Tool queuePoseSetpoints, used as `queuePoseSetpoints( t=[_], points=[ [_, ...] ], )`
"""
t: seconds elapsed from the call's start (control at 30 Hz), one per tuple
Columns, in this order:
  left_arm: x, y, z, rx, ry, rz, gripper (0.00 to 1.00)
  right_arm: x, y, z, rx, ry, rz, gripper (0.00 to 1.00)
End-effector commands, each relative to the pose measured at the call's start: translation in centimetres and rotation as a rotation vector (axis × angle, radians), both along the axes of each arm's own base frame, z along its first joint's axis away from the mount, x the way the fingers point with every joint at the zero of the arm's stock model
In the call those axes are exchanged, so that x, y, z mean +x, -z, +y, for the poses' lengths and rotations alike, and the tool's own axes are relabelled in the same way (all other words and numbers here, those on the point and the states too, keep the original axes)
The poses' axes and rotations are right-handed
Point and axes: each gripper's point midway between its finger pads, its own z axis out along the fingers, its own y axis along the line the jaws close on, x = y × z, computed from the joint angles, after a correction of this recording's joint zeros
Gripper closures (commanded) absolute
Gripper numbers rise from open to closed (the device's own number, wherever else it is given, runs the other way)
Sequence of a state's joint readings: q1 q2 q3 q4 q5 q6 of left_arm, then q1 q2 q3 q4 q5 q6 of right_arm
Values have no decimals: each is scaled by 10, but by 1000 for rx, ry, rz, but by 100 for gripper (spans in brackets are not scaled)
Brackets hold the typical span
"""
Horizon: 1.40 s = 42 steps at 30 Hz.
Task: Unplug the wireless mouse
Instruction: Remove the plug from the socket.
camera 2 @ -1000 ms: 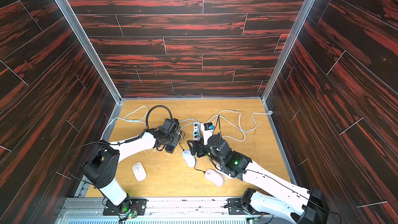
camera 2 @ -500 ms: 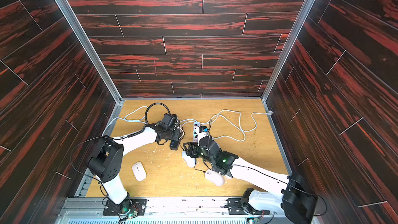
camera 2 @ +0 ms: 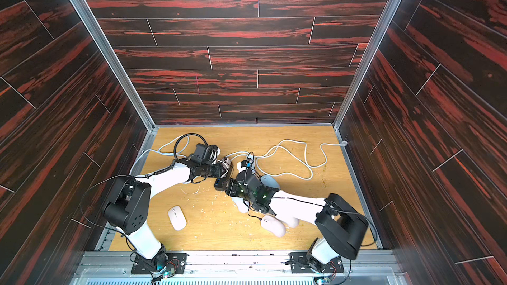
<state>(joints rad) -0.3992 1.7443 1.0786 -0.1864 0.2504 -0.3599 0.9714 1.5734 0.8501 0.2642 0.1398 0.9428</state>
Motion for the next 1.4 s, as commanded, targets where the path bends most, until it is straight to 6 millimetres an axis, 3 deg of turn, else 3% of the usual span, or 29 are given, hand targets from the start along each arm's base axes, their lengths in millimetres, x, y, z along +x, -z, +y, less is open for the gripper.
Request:
queuePoseSetpoints(
  t=[0.0,0.43,0.7,1.0,1.37],
  points=[
    [-8,-5,3,-54,14,20,100,6,2,18,36,0,24,49],
    [-9,-5,11,-90,0,30,100,36,52,33,6,79,145,50],
    [-5,-8,13,-153,-12,46,100,42,66,41,21,74,189,45],
    [-2,-10,16,-218,-24,61,100,50,86,37,-23,128,251,39],
    [2,-10,21,-270,-39,76,100,57,99,38,-47,151,306,38]
  ],
)
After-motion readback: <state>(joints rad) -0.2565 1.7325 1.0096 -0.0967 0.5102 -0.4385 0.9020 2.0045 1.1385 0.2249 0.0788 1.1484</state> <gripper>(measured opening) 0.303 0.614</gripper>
